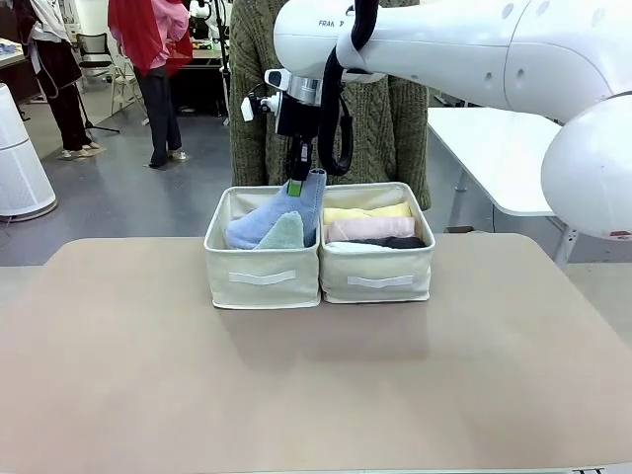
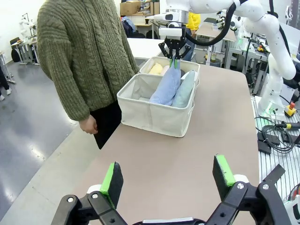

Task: Sort the towels based on their folding style.
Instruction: Pick up another triangle-folded towel from the table and place it in the left Fabric basket.

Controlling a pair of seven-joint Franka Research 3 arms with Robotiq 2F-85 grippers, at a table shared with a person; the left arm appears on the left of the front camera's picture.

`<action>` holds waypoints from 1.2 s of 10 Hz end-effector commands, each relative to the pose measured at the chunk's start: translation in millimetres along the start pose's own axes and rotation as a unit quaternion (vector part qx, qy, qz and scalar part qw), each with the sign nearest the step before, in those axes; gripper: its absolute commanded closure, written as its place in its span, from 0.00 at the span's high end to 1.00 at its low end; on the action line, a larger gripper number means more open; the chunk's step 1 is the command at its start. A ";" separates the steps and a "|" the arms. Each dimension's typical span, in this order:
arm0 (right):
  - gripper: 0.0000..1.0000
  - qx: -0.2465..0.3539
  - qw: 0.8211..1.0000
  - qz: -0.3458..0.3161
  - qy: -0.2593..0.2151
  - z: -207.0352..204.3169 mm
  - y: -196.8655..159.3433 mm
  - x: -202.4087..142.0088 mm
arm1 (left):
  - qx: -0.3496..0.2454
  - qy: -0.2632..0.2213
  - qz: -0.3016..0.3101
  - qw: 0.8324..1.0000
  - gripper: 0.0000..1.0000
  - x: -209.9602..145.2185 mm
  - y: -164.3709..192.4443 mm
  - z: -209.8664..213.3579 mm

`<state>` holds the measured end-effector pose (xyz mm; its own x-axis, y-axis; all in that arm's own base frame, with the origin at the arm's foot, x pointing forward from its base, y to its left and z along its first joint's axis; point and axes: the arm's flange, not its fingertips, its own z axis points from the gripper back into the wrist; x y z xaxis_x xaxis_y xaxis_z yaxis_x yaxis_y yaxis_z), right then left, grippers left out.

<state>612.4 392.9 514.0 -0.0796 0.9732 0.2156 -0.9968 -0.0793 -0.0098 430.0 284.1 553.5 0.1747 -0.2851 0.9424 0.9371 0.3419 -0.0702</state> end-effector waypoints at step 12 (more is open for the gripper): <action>0.13 0.048 0.999 -0.013 -0.021 -52.4 -38.3 21.0 | 0.001 0.005 0.000 1.000 1.00 0.2 -2.4 1.3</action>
<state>635.8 412.1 460.6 -0.0664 0.9687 0.2393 -0.9945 -0.0836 0.0624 430.0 284.1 553.5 0.1747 -0.2851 0.9424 0.9371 0.3420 -0.0702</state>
